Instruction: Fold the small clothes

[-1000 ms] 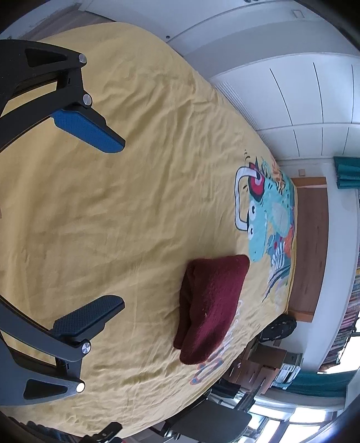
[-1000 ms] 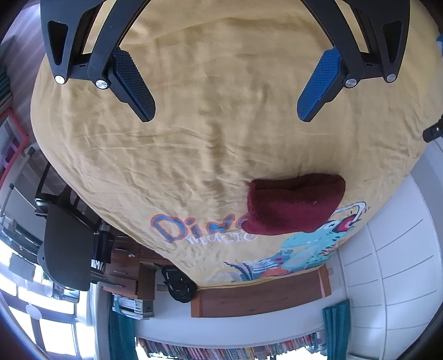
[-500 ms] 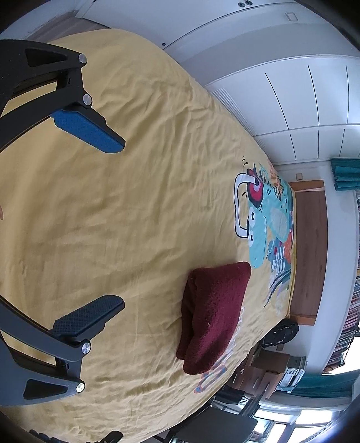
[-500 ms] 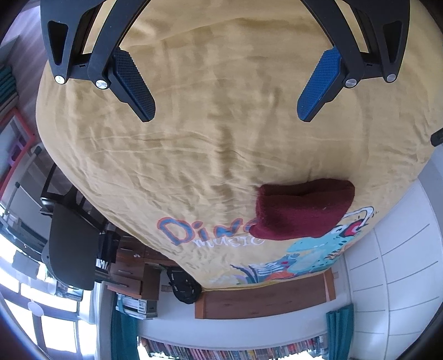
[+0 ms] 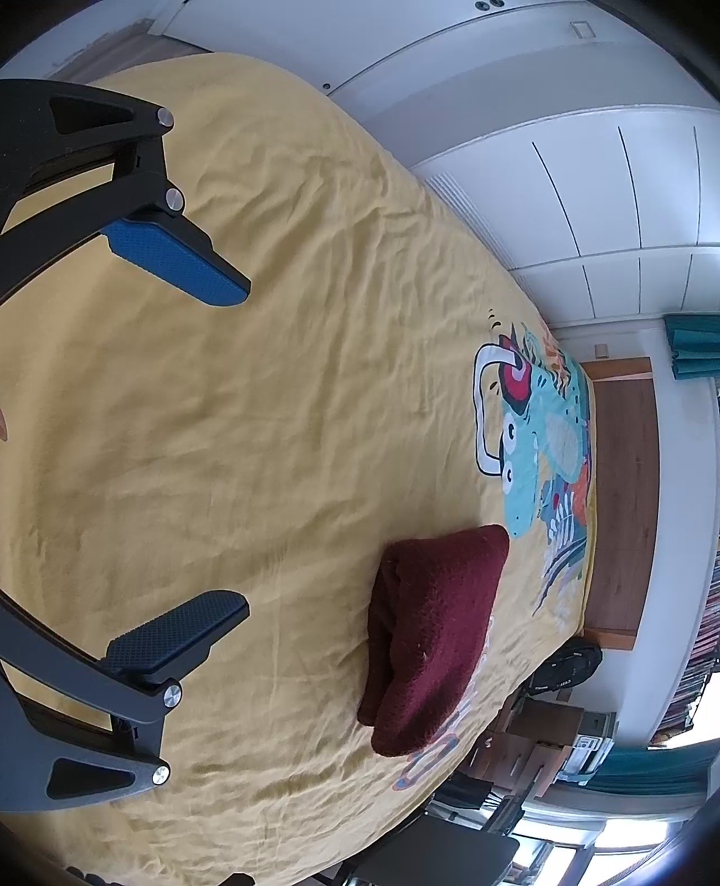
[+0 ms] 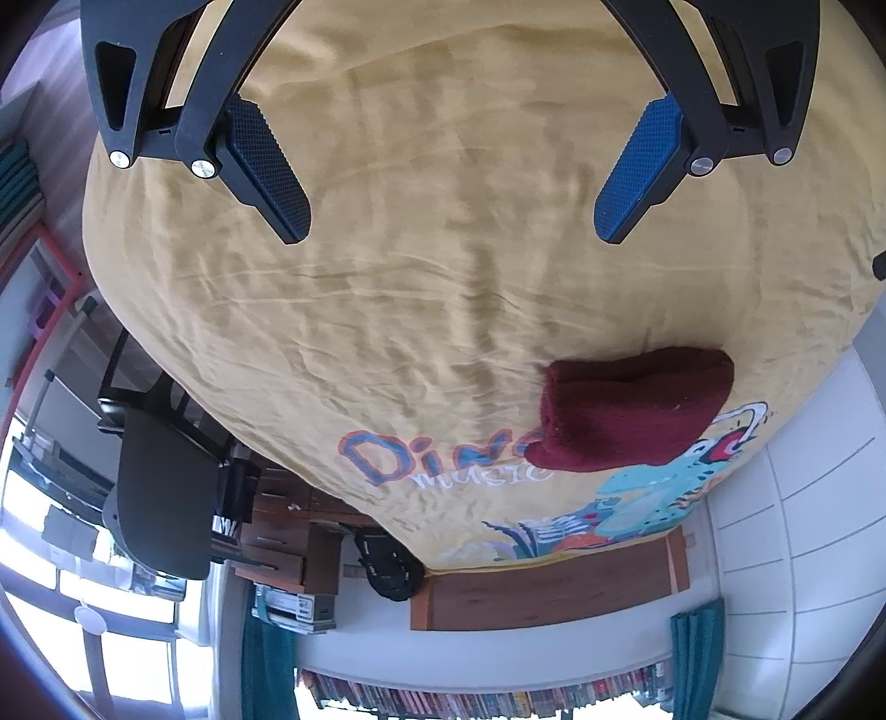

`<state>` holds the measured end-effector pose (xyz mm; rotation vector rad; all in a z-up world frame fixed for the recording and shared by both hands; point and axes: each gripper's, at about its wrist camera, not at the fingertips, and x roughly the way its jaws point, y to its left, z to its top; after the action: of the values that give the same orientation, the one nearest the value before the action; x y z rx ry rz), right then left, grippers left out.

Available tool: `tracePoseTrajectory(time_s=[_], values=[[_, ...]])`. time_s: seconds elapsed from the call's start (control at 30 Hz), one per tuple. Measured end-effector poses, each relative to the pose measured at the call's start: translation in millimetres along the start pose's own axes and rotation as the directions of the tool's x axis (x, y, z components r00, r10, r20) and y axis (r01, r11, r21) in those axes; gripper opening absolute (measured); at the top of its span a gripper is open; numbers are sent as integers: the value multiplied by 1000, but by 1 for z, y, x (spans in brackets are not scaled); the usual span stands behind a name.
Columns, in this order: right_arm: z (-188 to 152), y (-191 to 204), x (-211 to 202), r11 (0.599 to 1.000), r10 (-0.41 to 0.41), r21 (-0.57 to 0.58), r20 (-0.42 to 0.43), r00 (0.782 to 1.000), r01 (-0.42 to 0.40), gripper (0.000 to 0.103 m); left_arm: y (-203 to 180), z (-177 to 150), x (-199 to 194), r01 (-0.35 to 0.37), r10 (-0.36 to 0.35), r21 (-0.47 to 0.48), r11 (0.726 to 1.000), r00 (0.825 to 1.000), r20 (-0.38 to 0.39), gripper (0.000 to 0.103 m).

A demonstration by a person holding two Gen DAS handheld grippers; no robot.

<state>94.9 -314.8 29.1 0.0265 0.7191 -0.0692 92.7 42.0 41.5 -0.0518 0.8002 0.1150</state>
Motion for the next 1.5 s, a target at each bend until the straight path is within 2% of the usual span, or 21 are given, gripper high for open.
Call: tracePoseTrajectory(time_s=[1.5], values=[[-7,-3,2,999,-32,0,-12,999,32,102,-7,-7,10,30,-30,20,999,1000,2,102]])
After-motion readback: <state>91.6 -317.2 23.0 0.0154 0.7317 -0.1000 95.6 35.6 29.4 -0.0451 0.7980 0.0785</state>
